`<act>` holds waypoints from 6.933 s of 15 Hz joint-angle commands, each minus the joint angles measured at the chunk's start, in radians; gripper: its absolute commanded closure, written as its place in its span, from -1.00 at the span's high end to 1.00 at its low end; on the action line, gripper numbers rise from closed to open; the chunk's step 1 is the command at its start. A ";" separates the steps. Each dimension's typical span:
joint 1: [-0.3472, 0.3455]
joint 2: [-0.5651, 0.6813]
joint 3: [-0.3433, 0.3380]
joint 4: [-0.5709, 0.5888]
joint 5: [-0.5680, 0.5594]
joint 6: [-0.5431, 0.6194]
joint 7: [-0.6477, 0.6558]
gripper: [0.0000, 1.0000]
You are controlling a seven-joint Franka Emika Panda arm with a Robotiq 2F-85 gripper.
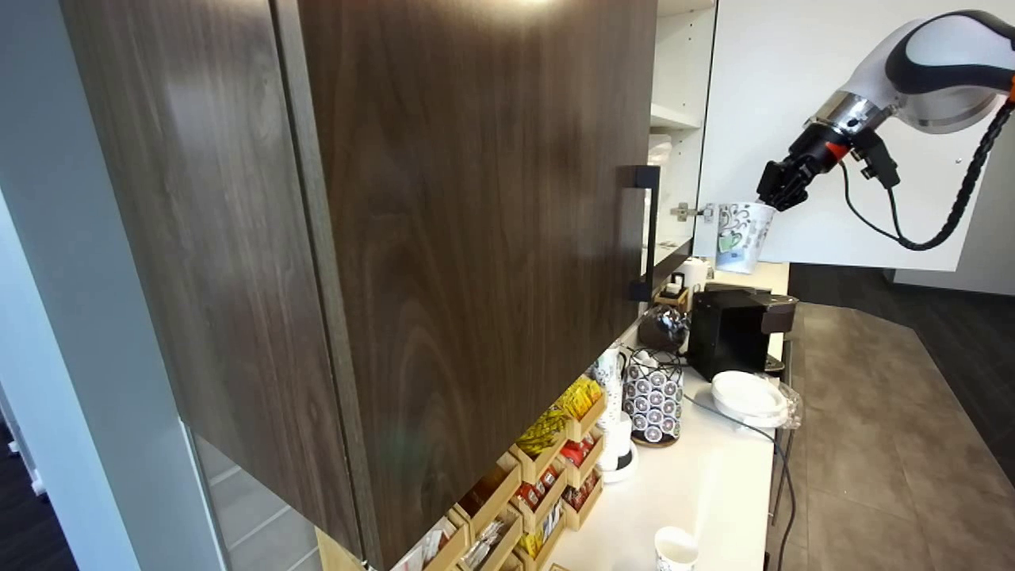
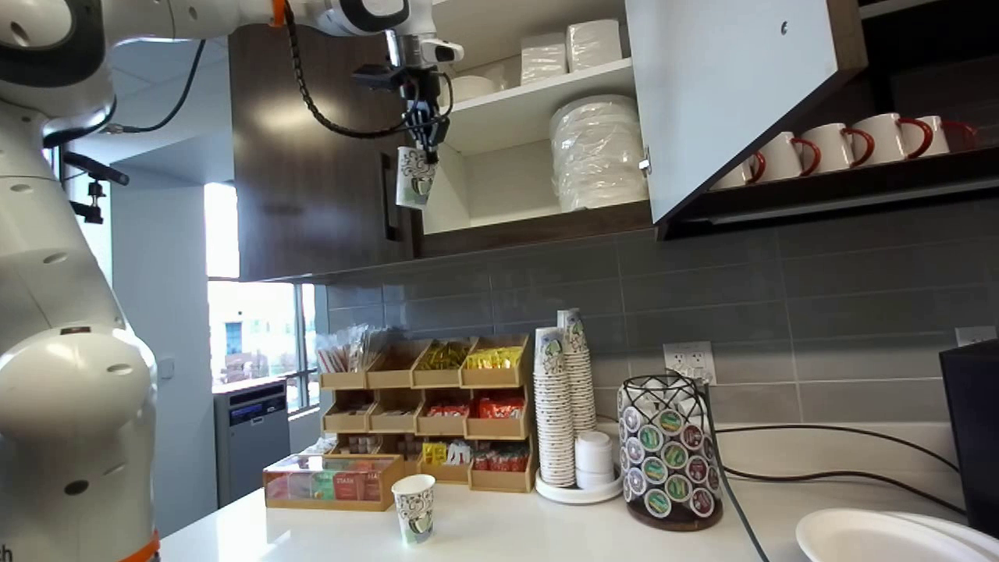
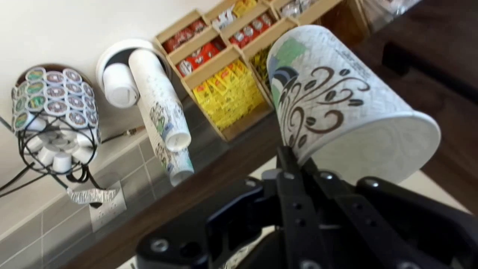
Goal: Remove the coffee cup from the upper cabinet and put it in the coffee cup on the counter then place the two cups in the open upper cabinet.
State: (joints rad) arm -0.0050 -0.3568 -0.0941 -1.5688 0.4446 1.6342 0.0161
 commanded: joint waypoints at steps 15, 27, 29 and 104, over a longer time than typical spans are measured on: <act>0.034 -0.136 0.075 -0.285 -0.070 -0.052 -0.146 -0.98; 0.144 -0.285 0.136 -0.849 -0.085 0.530 -0.320 -0.98; 0.167 -0.273 0.133 -0.903 -0.085 0.598 -0.317 -0.98; 0.358 0.452 0.154 -0.966 0.614 1.361 -1.100 0.16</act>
State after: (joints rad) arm 0.3539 0.0851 0.0563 -2.5402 1.0442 3.0036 -1.0740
